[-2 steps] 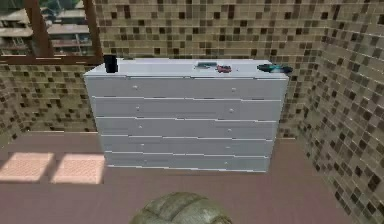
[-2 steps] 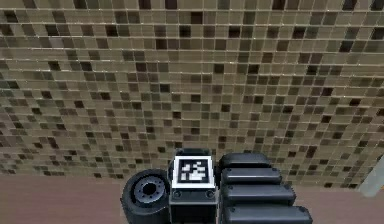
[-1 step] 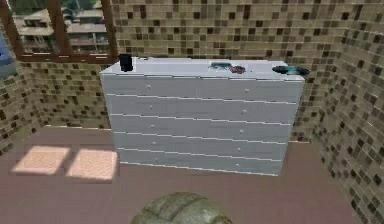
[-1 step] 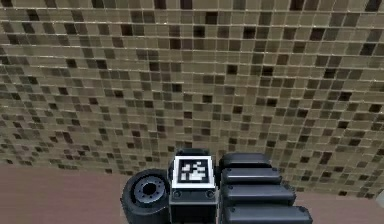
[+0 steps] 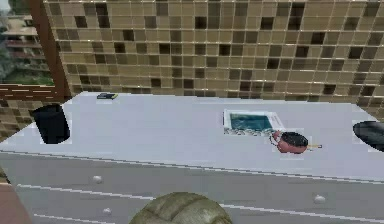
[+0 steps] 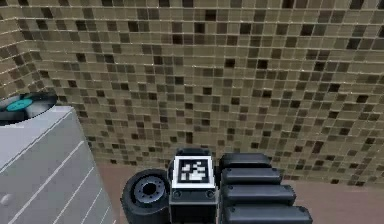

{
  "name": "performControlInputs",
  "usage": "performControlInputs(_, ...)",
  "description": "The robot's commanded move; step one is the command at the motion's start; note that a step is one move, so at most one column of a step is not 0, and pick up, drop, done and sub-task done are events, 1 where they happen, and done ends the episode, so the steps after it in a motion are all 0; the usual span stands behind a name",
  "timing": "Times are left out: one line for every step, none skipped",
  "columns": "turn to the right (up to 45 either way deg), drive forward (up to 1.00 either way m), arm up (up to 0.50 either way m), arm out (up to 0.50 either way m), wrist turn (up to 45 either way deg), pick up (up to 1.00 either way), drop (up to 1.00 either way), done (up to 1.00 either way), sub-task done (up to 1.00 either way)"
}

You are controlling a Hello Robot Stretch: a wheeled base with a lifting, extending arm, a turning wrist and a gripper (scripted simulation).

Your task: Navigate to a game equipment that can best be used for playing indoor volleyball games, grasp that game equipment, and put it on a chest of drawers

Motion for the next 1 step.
performControlInputs(24.0, 0.0, 0.0, 0.0, 0.0, 0.0, 0.0, 0.0, 0.0)
